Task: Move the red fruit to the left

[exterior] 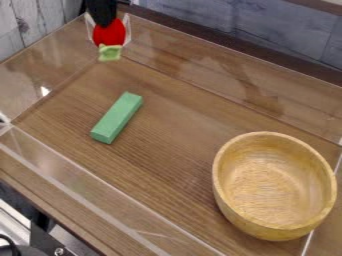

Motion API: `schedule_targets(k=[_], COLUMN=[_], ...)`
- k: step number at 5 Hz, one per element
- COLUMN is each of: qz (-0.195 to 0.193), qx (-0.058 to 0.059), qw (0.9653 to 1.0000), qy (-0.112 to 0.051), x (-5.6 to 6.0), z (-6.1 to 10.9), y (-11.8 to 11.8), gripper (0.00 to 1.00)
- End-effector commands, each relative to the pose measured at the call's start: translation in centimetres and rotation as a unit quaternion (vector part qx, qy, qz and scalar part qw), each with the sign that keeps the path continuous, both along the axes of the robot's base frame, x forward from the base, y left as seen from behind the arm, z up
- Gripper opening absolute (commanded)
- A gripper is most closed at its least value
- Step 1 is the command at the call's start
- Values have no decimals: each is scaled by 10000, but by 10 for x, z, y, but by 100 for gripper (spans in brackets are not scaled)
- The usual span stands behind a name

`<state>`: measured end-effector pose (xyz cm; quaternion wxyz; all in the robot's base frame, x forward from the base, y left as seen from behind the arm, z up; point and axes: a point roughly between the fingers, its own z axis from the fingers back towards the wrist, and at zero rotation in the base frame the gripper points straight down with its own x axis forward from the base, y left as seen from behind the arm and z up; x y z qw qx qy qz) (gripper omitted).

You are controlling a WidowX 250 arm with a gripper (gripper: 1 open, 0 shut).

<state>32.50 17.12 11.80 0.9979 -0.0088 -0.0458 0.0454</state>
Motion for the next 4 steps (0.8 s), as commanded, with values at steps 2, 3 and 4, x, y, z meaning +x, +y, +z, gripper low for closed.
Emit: schedule_targets(k=[2, 3, 4], qz=[-31, 67, 162], qx=[197, 200, 202], qw=[9998, 9998, 9997], qy=[-89, -49, -21], x=[0, 2, 3], z=[-9, -15, -20], y=[2, 4, 6], gripper=[0, 0, 0])
